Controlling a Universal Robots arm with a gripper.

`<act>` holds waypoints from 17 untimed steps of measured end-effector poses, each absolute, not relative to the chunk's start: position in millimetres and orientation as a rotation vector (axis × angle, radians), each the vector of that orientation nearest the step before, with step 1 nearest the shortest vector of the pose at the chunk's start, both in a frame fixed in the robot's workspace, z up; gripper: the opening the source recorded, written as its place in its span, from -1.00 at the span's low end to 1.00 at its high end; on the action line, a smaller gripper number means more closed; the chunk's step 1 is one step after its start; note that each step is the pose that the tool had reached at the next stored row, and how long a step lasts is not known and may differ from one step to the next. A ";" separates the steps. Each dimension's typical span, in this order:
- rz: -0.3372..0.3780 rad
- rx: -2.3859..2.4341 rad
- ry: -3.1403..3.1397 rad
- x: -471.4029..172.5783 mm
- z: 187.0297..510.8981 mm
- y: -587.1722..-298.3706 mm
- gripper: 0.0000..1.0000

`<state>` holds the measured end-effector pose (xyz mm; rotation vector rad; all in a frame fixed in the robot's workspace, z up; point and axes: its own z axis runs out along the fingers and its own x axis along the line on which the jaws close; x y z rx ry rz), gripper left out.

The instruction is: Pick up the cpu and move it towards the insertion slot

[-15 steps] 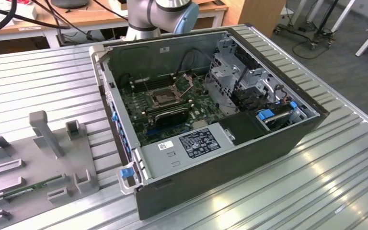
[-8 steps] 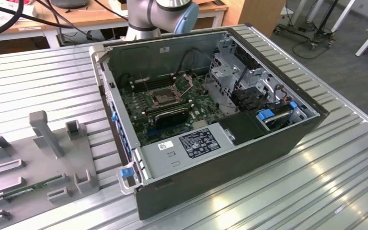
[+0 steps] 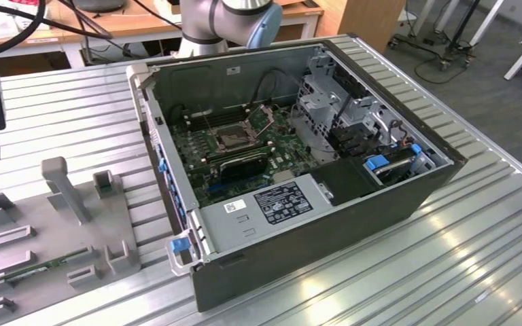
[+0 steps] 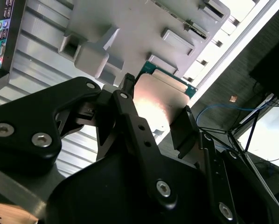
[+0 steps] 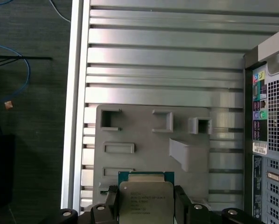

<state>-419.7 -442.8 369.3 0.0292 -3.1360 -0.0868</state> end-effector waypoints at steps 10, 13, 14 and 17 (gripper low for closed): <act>-0.087 0.029 -3.136 -404.5 369.3 -442.8 0.09; -0.087 0.029 -3.136 -399.9 369.3 -442.9 0.09; -0.087 0.029 -3.136 -398.2 369.4 -442.8 0.09; -0.087 0.029 -3.136 -393.5 369.3 -442.8 0.09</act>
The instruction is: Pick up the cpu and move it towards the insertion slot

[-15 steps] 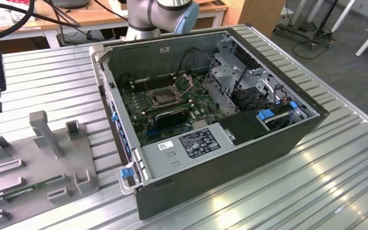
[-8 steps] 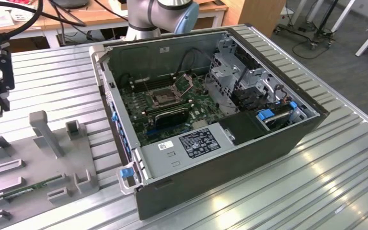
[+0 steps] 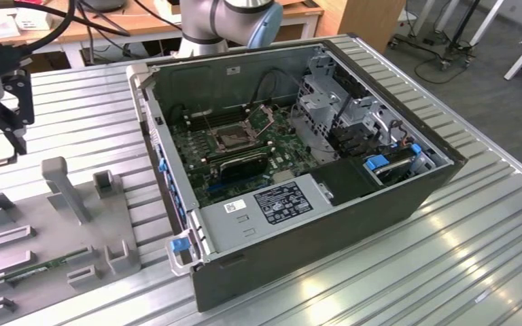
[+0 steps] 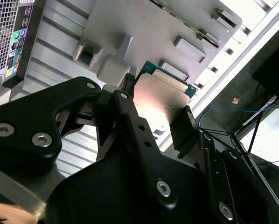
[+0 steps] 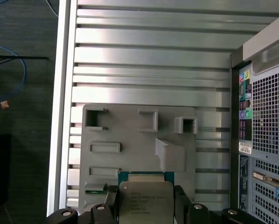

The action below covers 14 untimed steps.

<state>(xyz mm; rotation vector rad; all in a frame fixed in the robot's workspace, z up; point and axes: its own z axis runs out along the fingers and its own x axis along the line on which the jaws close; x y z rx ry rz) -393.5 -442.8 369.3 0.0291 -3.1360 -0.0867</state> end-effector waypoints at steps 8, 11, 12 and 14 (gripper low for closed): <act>-0.087 0.029 -3.136 -380.9 369.4 -442.8 0.09; -0.087 0.029 -3.136 -376.1 369.3 -442.9 0.09; -0.087 0.029 -3.136 -374.5 369.4 -442.9 0.09; -0.087 0.029 -3.136 -371.4 369.3 -442.8 0.09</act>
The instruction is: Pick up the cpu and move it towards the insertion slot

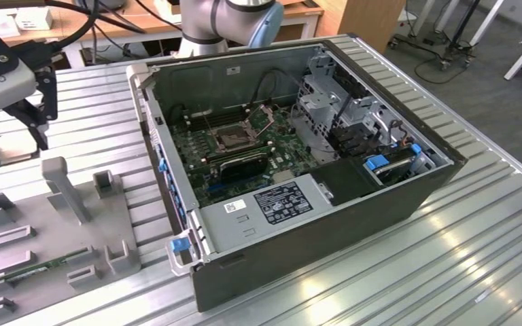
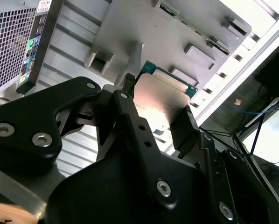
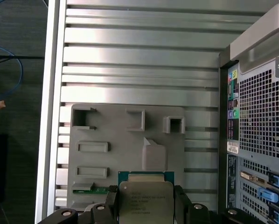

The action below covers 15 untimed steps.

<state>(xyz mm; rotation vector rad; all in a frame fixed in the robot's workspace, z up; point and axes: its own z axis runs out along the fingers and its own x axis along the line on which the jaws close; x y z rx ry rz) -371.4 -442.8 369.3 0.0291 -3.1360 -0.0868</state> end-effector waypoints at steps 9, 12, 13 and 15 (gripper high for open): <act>-0.087 0.029 -3.136 -358.3 369.3 -442.8 0.09; -0.087 0.029 -3.136 -354.8 369.3 -442.8 0.09; -0.087 0.029 -3.136 -353.9 369.3 -442.9 0.09; -0.087 0.029 -3.136 -351.9 369.4 -442.8 0.09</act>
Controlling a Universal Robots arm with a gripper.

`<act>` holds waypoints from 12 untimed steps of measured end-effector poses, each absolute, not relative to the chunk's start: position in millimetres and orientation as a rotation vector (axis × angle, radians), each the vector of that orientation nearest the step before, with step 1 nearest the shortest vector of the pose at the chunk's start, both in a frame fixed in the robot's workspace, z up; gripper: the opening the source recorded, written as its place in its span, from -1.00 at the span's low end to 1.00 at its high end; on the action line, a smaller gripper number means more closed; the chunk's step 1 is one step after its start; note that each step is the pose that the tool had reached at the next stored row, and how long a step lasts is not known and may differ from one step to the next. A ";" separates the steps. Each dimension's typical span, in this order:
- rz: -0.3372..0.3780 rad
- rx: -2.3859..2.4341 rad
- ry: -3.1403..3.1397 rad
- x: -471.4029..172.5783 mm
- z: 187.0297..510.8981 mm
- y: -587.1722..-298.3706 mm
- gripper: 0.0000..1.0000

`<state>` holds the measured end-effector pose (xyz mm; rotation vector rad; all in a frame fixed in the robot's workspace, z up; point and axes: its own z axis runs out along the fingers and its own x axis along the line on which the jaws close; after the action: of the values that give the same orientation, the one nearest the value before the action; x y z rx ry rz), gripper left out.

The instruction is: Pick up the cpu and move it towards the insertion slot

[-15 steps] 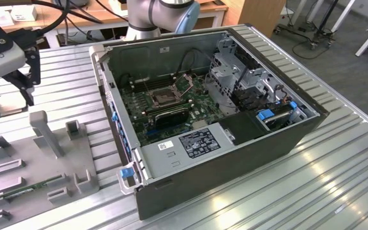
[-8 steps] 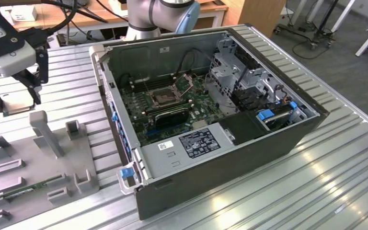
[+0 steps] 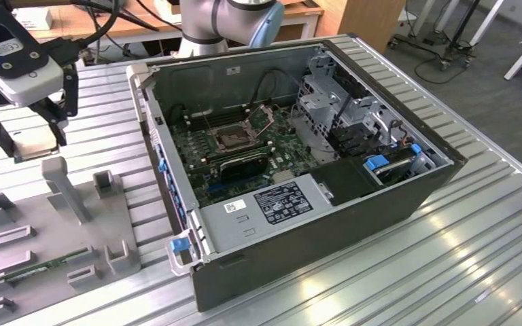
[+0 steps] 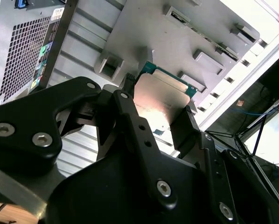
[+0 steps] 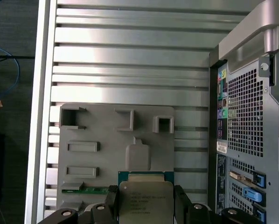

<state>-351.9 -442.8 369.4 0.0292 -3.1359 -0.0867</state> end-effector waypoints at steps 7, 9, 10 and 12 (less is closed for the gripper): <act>-0.087 0.029 -3.136 -346.5 369.3 -442.8 0.09; -0.087 0.029 -3.136 -346.5 369.3 -442.8 0.09; -0.087 0.029 -3.136 -346.4 369.3 -442.9 0.09; -0.087 0.029 -3.136 -346.4 369.4 -442.8 0.09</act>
<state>-346.4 -442.8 369.4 0.0292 -3.1359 -0.0867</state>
